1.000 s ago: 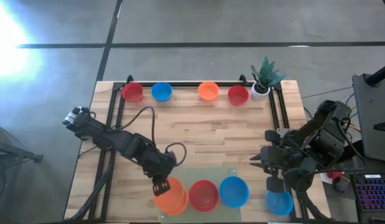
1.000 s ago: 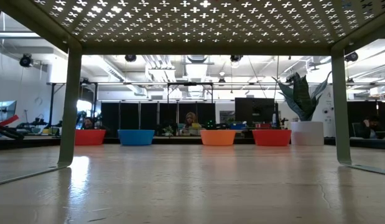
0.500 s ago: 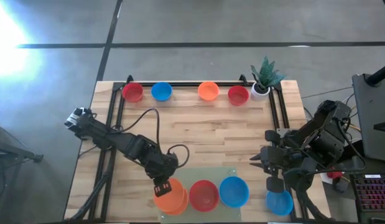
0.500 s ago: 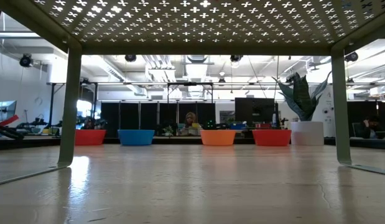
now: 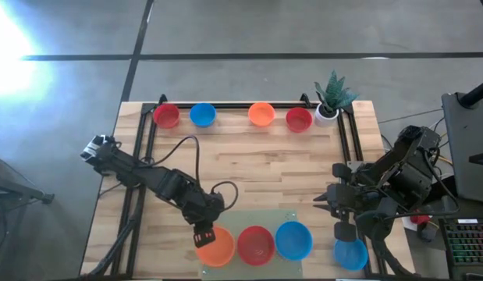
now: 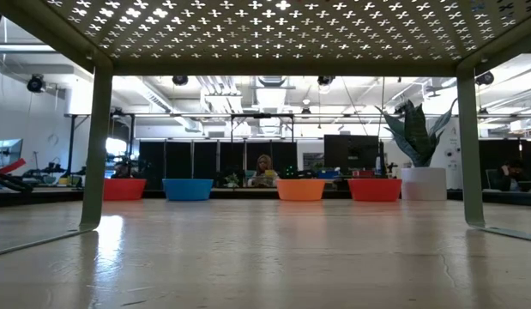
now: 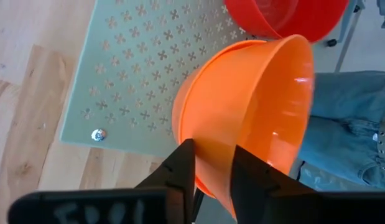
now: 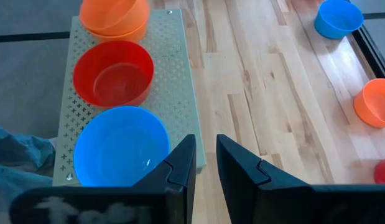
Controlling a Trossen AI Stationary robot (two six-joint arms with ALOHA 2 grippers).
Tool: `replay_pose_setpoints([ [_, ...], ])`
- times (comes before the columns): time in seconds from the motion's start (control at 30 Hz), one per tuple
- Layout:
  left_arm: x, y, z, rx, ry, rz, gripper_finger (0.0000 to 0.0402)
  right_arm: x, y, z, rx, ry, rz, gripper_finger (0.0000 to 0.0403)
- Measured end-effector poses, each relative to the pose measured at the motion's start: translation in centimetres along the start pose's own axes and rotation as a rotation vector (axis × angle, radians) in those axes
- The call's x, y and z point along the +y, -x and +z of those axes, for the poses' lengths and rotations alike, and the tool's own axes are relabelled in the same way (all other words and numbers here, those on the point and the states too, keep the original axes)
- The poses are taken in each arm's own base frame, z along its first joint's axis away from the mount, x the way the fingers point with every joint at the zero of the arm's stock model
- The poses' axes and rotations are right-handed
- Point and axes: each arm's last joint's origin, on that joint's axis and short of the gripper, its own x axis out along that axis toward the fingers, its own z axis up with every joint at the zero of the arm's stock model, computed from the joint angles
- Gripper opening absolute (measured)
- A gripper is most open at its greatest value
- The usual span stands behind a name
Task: Pick & Place Mini bowls
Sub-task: Stack the bottom orange bowl on the orange bowl on the shelf
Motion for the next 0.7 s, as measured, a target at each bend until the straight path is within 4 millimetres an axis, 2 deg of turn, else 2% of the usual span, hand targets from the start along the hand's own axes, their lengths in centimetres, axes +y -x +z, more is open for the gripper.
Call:
replay_pose_setpoints([
  [0.2,0.1,0.0,0.1,0.008,0.001,-0.008,0.0102,0.0,0.0,0.0,0.000,-0.001,-0.001,0.0059],
  [0.5,0.6,0.6,0.9,0.092,0.004,-0.106,0.0103,0.0,0.0,0.0,-0.001,-0.001,-0.001,0.0059],
  [0.7,1.2,0.9,1.7,0.087,-0.003,-0.117,0.0103,0.0,0.0,0.0,-0.001,-0.001,-0.001,0.0059],
])
